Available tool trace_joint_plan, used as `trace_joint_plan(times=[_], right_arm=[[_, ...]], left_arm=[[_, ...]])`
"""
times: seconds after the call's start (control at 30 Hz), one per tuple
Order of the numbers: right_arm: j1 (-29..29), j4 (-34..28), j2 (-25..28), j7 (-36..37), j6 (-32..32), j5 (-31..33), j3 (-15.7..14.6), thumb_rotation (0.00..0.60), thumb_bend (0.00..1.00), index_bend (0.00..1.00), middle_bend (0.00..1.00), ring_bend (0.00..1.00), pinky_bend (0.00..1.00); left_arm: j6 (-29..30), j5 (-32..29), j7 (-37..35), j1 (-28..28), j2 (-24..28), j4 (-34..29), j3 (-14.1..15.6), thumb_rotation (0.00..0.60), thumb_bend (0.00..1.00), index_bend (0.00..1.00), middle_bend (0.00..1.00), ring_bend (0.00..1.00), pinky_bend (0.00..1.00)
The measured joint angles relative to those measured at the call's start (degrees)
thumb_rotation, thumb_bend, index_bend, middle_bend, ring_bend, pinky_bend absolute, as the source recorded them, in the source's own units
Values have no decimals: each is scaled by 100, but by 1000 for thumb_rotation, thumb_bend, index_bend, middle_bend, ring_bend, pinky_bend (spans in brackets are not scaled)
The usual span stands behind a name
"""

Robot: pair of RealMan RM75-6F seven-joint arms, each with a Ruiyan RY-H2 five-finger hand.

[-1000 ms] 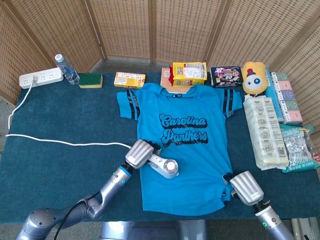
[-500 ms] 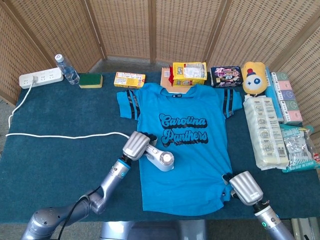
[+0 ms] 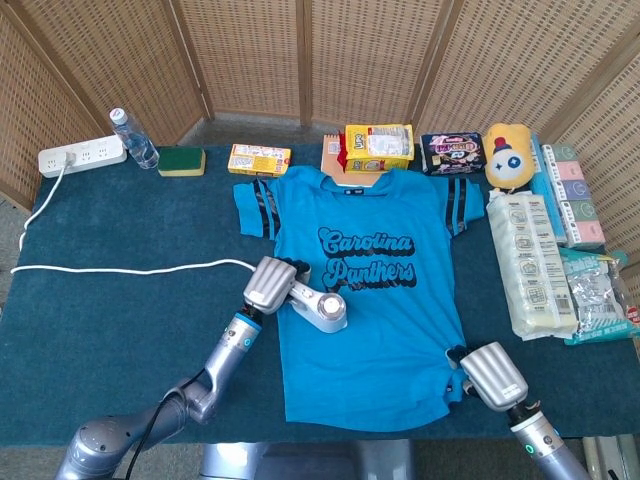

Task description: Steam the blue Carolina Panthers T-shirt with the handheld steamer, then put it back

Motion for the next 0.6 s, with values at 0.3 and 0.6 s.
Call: trace_joint_plan(times=[0.3,0.6], right_arm=[[-11,23,-5,23,22,-5,-3,600,488,709,635,685,804],[-42,37,11,45,70,-2,-7,600,488,709,635,686,804]], left_arm=[[120,221,-47,-27,-27,-262,226,600,534,558,699,633,666],[112,386,37,-70,-199,-483,407,600,533,558,698,633,666]])
